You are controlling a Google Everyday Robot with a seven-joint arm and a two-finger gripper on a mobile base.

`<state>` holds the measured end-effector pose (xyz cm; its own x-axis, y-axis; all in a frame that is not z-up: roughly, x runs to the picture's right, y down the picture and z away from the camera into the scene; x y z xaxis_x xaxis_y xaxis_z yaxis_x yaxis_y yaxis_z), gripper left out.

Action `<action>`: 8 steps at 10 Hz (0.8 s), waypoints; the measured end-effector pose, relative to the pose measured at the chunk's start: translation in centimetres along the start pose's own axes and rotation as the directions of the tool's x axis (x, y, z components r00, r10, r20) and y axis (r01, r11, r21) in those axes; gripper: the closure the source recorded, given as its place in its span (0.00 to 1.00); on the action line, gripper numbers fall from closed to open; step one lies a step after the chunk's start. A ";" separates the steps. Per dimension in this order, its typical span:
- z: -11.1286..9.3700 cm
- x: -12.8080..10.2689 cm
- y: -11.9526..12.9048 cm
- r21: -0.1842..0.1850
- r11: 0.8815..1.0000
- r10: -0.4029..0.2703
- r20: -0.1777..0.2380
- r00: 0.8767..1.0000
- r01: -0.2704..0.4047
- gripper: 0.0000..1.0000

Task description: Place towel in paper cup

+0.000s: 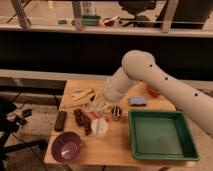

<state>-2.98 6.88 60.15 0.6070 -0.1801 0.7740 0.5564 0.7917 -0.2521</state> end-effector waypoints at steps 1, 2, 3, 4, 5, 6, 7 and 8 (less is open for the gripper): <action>0.1 0.0 0.0 0.000 1.000 -0.003 -0.001 1.000 0.003 1.00; 0.3 -0.1 0.1 -0.002 1.000 -0.007 -0.001 1.000 0.007 1.00; 0.4 -0.3 0.0 -0.004 1.000 -0.011 0.000 1.000 0.011 1.00; 0.4 -0.3 0.0 -0.004 1.000 -0.011 0.000 1.000 0.011 1.00; 0.3 -0.2 0.0 -0.003 1.000 -0.010 -0.001 1.000 0.010 0.99; 0.3 -0.2 0.0 -0.003 1.000 -0.009 -0.001 1.000 0.009 0.92; 0.3 -0.2 0.0 -0.003 1.000 -0.009 -0.001 1.000 0.009 0.84; 0.4 -0.3 0.0 -0.004 1.000 -0.010 0.000 1.000 0.010 0.73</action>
<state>-3.35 7.13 60.17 0.6013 -0.1885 0.7765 0.5649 0.7875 -0.2463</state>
